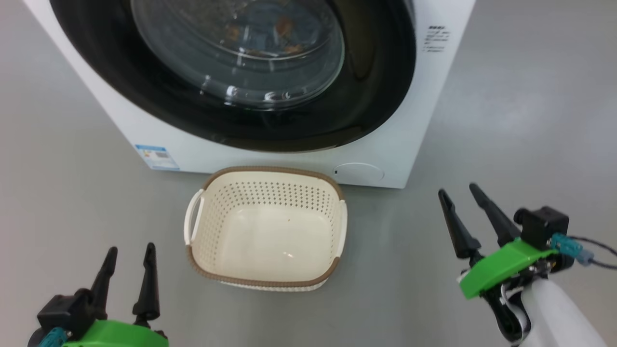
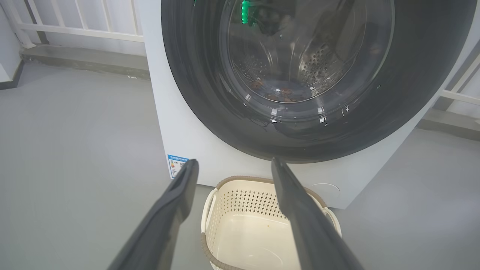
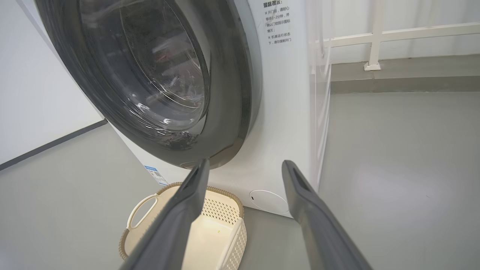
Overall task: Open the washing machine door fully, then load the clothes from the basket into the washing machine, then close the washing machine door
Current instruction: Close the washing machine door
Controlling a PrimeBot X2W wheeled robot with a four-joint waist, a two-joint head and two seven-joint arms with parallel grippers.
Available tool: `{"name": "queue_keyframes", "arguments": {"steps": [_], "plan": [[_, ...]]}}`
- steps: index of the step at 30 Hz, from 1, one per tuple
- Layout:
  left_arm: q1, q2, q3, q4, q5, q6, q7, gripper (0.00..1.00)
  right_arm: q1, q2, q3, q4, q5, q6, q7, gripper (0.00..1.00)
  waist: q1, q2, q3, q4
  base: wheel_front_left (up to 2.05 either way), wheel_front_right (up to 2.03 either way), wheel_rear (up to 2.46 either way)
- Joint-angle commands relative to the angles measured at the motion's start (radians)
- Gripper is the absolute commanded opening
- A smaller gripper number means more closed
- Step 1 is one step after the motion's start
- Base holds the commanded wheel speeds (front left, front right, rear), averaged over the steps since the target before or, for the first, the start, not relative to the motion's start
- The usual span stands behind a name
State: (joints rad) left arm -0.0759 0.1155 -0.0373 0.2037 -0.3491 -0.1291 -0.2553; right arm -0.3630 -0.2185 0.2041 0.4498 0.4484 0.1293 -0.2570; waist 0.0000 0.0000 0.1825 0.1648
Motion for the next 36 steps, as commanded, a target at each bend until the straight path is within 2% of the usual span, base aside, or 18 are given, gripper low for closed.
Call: {"name": "queue_keyframes", "arguments": {"steps": [1, 16, 36], "plan": [[0.000, 0.032, 0.034, -0.019, -0.008, -0.002, -0.006, 1.00, 0.027, 0.003, 0.014, -0.028, 0.012, 0.001, -0.005, 1.00, 0.0000, 0.0000, -0.042, -0.043, 0.00, 0.00, 0.00], [0.057, 0.056, 0.024, -0.014, -0.030, -0.002, -0.006, 1.00, 0.170, -0.015, -0.036, -0.067, 0.011, 0.001, -0.005, 1.00, 0.0000, 0.0000, -0.108, -0.136, 0.00, 0.00, 0.00], [0.067, 0.059, 0.045, -0.007, -0.024, -0.002, -0.006, 1.00, 0.263, -0.033, -0.101, -0.096, 0.005, 0.001, -0.005, 1.00, 0.0000, 0.0000, -0.123, -0.185, 0.00, 0.00, 0.00]]}}
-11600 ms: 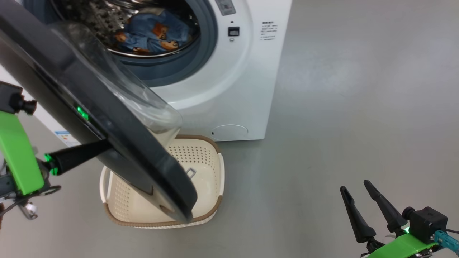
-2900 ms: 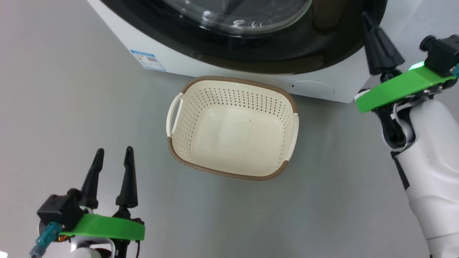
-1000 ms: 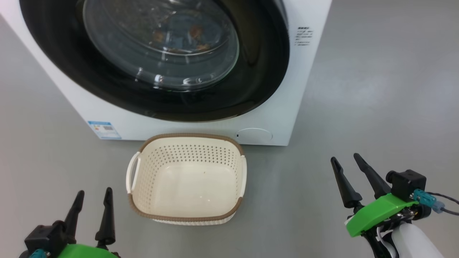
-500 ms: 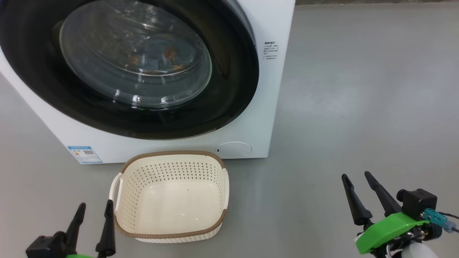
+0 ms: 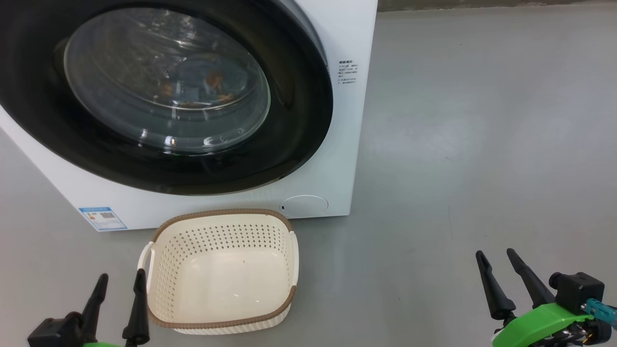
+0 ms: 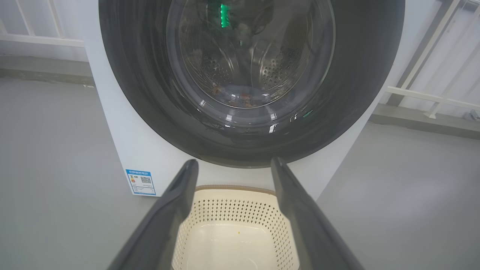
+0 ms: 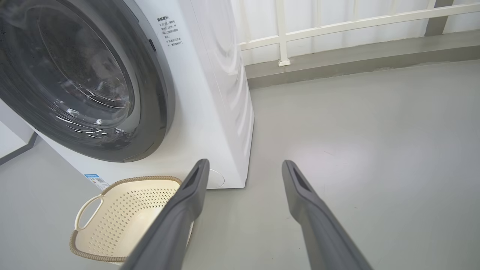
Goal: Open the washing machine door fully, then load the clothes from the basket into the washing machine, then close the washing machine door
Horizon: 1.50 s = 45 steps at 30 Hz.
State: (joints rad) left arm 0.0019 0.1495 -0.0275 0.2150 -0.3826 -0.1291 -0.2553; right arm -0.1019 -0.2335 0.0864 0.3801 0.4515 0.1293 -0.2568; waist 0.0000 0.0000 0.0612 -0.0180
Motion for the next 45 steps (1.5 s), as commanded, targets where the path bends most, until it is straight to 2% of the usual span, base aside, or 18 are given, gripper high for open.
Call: {"name": "queue_keyframes", "arguments": {"steps": [1, 16, 37, 38, 45], "plan": [[-0.010, 0.025, 0.036, -0.018, 0.011, -0.002, -0.006, 1.00, 0.006, -0.019, 0.013, -0.027, 0.002, 0.001, -0.005, 1.00, 0.0000, 0.0000, -0.002, -0.003, 0.00, 0.00, 0.00], [-0.003, 0.025, 0.051, -0.021, 0.021, -0.002, -0.006, 1.00, 0.027, -0.008, -0.026, -0.040, -0.010, 0.001, -0.005, 1.00, 0.0000, 0.0000, -0.004, -0.011, 0.00, 0.00, 0.00], [-0.001, 0.023, 0.066, -0.031, 0.027, -0.002, -0.006, 1.00, 0.023, 0.000, -0.030, -0.046, -0.018, 0.001, -0.005, 1.00, 0.0000, 0.0000, 0.000, -0.006, 0.00, 0.00, 0.00], [0.019, 0.000, 0.030, -0.005, 0.015, 0.000, 0.000, 0.00, 0.023, 0.012, -0.045, -0.020, -0.010, 0.000, 0.000, 0.00, 0.0000, 0.0000, 0.001, -0.006, 0.00, 0.00, 0.00], [0.026, -0.034, 0.022, 0.039, -0.008, 0.000, 0.009, 0.00, 0.030, 0.040, -0.039, 0.025, 0.014, 0.000, 0.008, 0.00, 0.0002, 0.0000, 0.000, -0.005, 0.00, 0.00, 0.00]]}}
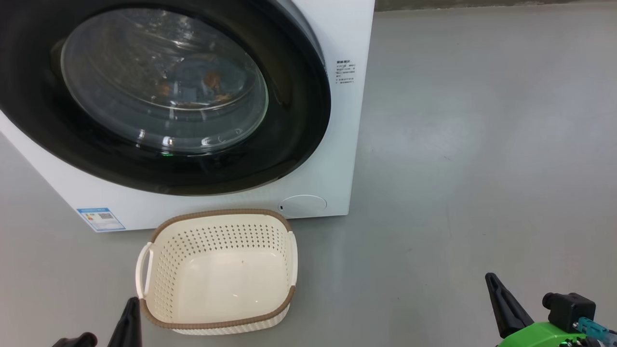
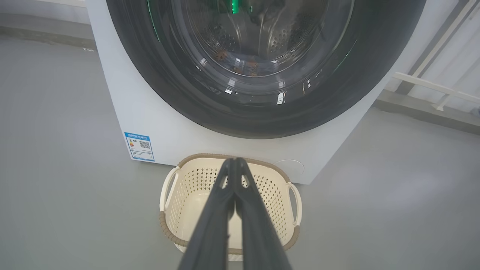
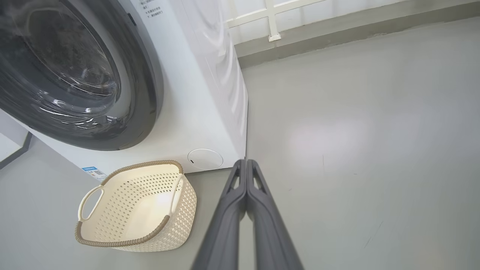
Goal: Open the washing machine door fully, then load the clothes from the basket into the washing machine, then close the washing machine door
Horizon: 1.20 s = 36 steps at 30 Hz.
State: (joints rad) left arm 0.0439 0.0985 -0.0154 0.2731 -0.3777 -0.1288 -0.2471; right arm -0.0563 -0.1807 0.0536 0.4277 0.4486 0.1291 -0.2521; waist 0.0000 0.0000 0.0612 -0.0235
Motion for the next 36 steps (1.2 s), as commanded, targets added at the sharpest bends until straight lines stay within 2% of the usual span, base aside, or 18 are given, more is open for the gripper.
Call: {"name": "queue_keyframes", "arguments": {"steps": [1, 4, 9, 36], "plan": [[-0.017, 0.016, 0.011, -0.019, -0.023, 0.000, 0.003, 0.00, -0.016, -0.011, -0.007, -0.024, 0.026, 0.000, 0.006, 0.00, 0.0004, 0.0000, -0.001, 0.000, 0.00, 0.00, 0.00], [-0.019, 0.014, 0.013, -0.020, -0.053, 0.000, 0.012, 0.00, -0.016, -0.008, -0.011, -0.028, 0.054, 0.000, 0.015, 0.00, 0.0022, 0.0000, -0.005, 0.001, 0.00, 0.00, 0.00], [-0.025, 0.012, 0.018, -0.020, -0.103, 0.000, 0.027, 0.00, -0.017, -0.002, -0.018, -0.034, 0.101, 0.000, 0.030, 0.00, 0.0002, 0.0000, -0.005, 0.002, 0.00, 0.00, 0.00], [-0.056, -0.002, 0.045, -0.021, -0.371, -0.001, 0.106, 0.00, -0.026, 0.029, -0.054, -0.069, 0.352, 0.001, 0.110, 0.00, 0.0000, 0.0000, -0.018, 0.007, 0.00, 0.00, 0.00]]}}
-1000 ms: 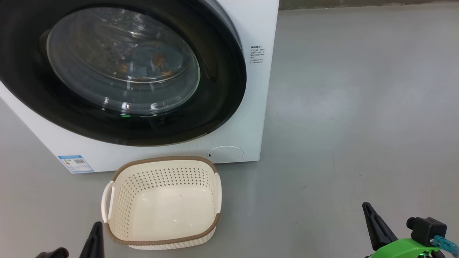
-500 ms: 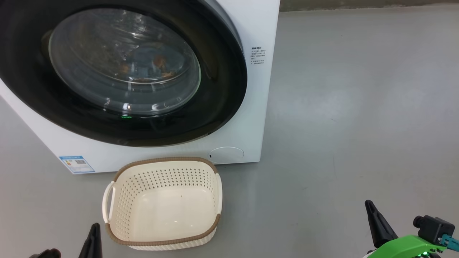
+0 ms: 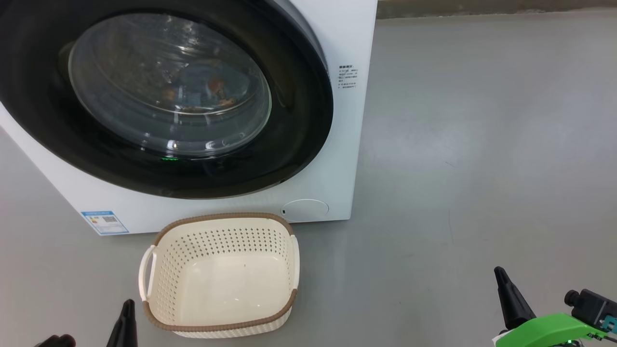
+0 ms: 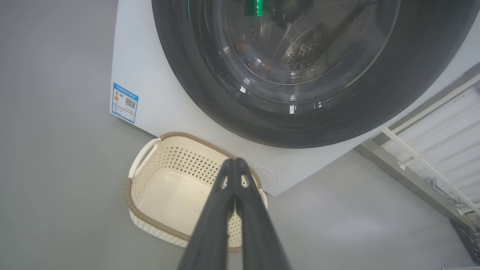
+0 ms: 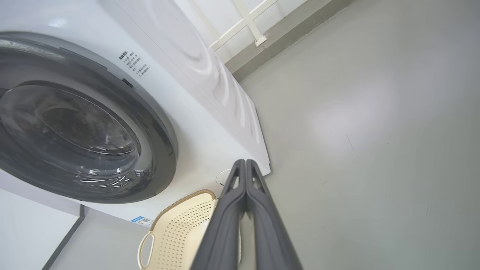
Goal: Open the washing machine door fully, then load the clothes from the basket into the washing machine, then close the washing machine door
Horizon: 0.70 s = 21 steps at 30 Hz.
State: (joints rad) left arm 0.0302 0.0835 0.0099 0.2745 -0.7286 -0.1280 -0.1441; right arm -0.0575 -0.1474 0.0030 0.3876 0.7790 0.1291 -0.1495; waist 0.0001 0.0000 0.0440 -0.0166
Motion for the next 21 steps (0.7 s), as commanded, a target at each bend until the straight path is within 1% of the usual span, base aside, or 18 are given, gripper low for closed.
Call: {"name": "queue_keyframes", "arguments": {"steps": [1, 21], "plan": [[-0.043, 0.012, 0.021, -0.022, -0.030, -0.001, 0.006, 0.00, -0.026, -0.003, -0.004, -0.030, 0.031, 0.001, 0.010, 0.00, -0.0001, 0.0000, -0.001, 0.000, 0.00, 0.00, 0.00], [-0.067, 0.001, 0.041, -0.024, -0.238, -0.002, 0.068, 0.00, -0.032, 0.022, -0.032, -0.058, 0.227, 0.001, 0.072, 0.00, -0.0001, 0.0000, -0.011, 0.004, 0.00, 0.00, 0.00]]}}
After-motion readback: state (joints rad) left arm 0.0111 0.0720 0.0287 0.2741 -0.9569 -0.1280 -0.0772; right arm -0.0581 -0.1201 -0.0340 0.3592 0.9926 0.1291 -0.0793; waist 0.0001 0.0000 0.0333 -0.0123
